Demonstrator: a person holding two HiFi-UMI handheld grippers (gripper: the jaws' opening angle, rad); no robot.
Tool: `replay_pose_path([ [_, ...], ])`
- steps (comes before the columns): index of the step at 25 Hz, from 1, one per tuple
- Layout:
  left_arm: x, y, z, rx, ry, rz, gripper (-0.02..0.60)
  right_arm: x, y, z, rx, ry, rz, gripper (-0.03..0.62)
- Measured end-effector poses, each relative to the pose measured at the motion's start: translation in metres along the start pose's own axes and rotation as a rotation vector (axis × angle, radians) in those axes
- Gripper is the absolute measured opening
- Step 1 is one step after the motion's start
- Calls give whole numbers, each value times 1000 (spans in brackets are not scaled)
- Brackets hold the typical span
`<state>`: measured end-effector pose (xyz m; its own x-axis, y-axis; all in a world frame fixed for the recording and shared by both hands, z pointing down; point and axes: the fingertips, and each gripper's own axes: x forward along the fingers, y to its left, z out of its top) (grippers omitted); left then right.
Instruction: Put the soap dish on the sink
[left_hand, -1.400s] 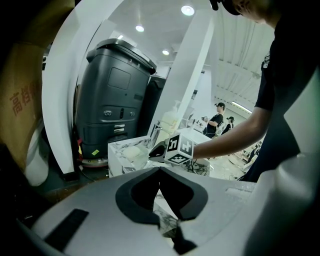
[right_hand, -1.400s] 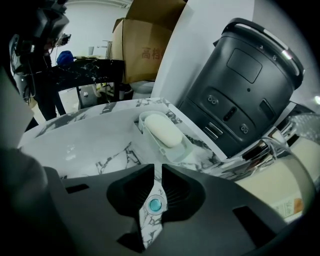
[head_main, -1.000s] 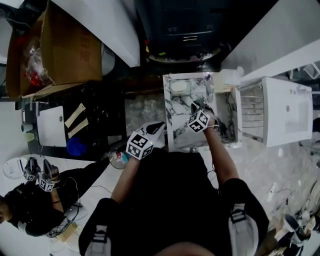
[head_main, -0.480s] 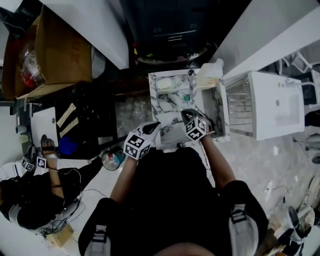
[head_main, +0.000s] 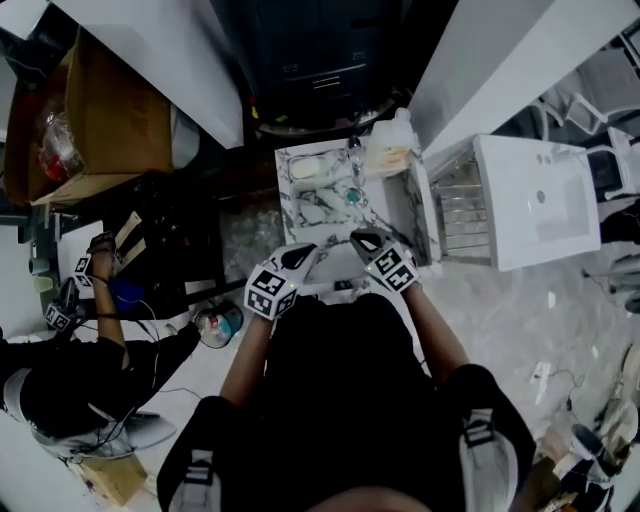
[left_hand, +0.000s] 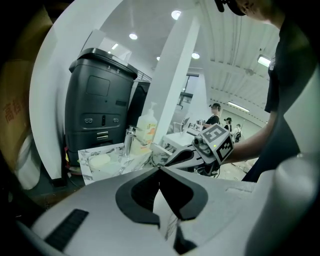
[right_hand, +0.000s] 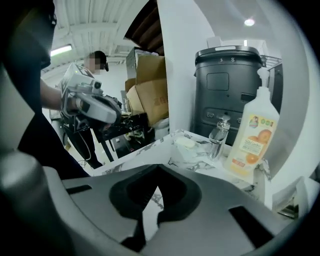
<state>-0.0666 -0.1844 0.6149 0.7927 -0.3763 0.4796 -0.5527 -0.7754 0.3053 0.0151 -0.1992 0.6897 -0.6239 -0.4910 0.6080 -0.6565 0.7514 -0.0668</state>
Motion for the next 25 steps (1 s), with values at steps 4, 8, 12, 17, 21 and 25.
replay_pose_path([
  [4, 5, -17, 1, 9, -4, 2, -2, -23, -4, 1, 60, -50, -4, -6],
  [8, 9, -32, 0, 4, -19, 9, -2, -41, -6, -1, 73, -83, -10, -6],
  [12, 12, -47, -3, -11, -21, 15, -2, -58, 0, -2, 26, -87, 1, -6],
  [17, 15, -62, -9, -14, -31, 28, -2, -75, 8, -8, -8, -93, 12, -6],
  [21, 21, -74, -12, -18, -36, 32, -2, -88, 9, -19, -12, -81, 23, -6],
  [25, 28, -87, -13, -11, -40, 31, -2, -100, 6, -29, -11, -84, 25, -6],
])
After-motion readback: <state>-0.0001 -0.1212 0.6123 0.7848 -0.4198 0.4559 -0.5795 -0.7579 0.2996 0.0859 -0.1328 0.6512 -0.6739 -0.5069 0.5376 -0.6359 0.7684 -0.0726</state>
